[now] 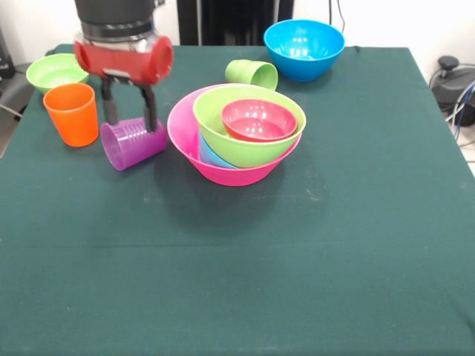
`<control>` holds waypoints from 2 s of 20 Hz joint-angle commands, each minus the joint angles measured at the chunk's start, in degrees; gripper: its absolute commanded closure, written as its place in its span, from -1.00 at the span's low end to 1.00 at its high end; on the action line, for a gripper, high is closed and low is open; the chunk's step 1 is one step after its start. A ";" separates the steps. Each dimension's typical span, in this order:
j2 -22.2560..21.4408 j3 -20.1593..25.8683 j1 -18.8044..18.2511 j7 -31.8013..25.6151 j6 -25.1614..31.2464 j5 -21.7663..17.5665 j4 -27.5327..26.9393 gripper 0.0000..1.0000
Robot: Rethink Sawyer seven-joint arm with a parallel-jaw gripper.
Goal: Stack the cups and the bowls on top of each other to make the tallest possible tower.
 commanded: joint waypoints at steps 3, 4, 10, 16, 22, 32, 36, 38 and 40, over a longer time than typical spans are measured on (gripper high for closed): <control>-6.40 -3.66 2.87 -11.53 7.39 -10.03 -4.64 -1.00; -7.17 -4.12 3.14 -10.99 7.55 -10.88 -4.78 -1.00; -9.19 -9.39 6.71 -5.45 7.17 -17.45 -7.13 -1.00; -7.48 -15.94 7.70 9.20 8.23 -10.32 -1.95 -1.00; -6.59 -17.83 7.65 11.53 6.36 -3.51 2.26 -1.00; -9.99 -20.80 7.41 9.97 -0.93 3.24 13.50 -1.00; -10.70 -24.78 9.62 13.64 -7.07 2.53 17.48 -1.00; -10.13 -27.72 11.73 16.42 -9.85 1.75 18.14 -1.00; -8.87 -30.60 13.77 18.40 -12.50 1.05 17.66 -1.00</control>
